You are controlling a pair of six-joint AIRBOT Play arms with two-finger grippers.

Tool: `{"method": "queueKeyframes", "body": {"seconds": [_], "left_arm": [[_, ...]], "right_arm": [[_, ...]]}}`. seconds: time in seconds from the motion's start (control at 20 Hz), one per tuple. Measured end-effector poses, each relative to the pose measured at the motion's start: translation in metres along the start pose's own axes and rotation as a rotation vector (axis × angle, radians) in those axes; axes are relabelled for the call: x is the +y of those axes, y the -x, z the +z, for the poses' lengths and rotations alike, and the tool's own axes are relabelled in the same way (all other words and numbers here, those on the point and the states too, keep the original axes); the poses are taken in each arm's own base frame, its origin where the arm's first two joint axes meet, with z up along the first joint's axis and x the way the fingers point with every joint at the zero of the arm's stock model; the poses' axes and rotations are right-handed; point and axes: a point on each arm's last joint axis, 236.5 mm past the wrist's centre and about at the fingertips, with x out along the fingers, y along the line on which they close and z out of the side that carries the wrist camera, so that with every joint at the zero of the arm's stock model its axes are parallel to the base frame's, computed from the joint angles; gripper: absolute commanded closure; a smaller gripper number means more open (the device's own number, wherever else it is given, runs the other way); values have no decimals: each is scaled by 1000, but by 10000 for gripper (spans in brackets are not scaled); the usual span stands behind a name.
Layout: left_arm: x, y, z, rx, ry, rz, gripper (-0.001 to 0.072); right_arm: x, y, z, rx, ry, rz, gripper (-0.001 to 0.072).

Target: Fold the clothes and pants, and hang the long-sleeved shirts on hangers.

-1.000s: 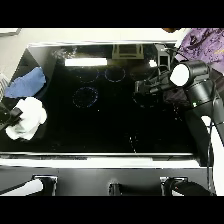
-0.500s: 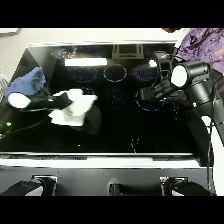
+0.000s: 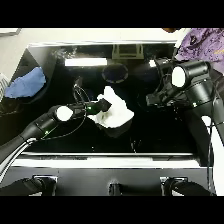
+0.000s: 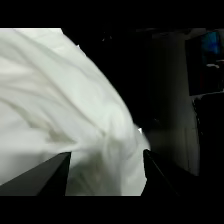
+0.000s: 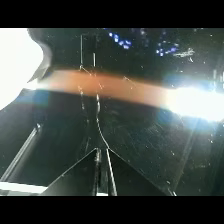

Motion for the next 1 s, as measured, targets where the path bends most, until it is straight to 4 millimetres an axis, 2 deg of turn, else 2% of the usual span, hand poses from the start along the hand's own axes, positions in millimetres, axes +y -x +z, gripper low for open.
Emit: {"method": "queueKeyframes", "body": {"seconds": [0.05,0.15,0.3,0.35,0.4,0.45,0.55,0.65,0.8,1.0], "left_arm": [[4,6,12,-27,7,3,156],[19,29,46,-97,19,18,155],[58,76,96,-190,66,71,156],[73,91,106,-207,88,94,156],[89,105,115,-220,114,118,156],[103,116,119,-220,138,139,156],[127,133,123,-214,183,175,156],[143,143,124,-205,214,198,157],[153,150,122,-193,238,213,156],[159,151,118,-170,251,222,156]], "right_arm": [[-1,0,-2,6,4,-4,381],[-5,3,-3,7,0,4,379],[-30,7,2,-31,-107,52,377],[-40,3,2,-35,-172,91,373],[-47,-4,-1,-27,-236,146,336],[-48,-15,-6,-11,-301,225,315],[-37,-39,-17,25,-407,399,298],[-17,-65,-29,54,-486,548,294],[20,-100,-37,91,-568,726,248],[60,-137,-28,106,-625,842,246]]}}
